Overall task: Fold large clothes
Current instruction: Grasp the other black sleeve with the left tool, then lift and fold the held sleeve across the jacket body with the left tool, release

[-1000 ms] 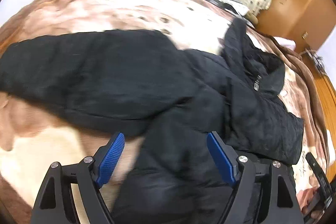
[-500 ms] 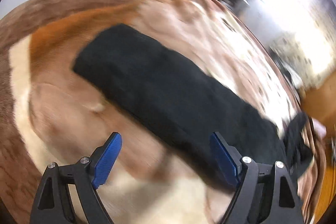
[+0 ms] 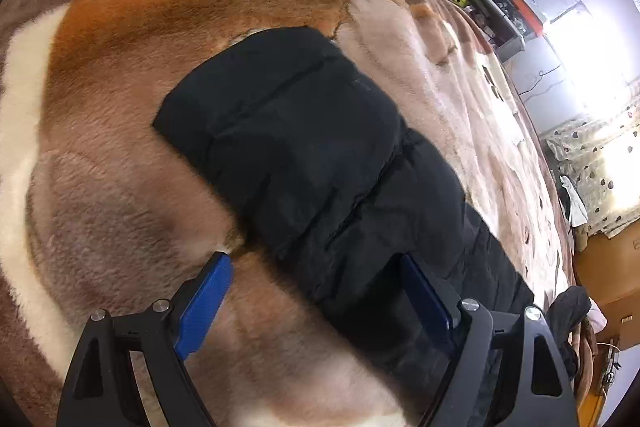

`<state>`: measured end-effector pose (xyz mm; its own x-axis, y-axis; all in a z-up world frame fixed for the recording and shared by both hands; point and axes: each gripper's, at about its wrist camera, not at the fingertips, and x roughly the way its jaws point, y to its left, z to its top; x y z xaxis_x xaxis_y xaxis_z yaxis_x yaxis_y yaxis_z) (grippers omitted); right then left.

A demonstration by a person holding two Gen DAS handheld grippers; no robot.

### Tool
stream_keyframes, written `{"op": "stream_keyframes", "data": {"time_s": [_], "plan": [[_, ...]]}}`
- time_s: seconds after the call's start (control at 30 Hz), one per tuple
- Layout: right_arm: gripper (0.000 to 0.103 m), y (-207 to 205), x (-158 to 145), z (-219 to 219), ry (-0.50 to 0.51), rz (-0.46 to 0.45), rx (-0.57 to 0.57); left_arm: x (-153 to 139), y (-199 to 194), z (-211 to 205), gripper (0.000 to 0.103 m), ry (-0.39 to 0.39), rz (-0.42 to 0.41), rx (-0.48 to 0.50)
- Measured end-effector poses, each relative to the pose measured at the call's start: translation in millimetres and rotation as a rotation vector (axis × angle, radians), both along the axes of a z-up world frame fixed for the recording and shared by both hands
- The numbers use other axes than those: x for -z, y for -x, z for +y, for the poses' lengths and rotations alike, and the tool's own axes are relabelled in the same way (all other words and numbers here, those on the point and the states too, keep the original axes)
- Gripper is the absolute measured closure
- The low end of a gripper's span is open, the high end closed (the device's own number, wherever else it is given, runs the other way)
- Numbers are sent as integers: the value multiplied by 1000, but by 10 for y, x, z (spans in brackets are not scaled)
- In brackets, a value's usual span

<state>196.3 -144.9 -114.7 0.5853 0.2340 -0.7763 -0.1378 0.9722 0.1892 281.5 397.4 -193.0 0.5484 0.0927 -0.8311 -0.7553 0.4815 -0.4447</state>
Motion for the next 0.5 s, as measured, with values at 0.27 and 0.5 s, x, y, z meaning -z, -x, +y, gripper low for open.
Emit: {"op": "stream_keyframes", "data": {"time_s": [0.27,0.5], "plan": [[26,-12,5,-14,-4,3,21,-100,-205,-32,60,-64,-5,11],[26,-10,-4,5,-22,7,17,-430,-179,-180,87,-135,-82,61]]}}
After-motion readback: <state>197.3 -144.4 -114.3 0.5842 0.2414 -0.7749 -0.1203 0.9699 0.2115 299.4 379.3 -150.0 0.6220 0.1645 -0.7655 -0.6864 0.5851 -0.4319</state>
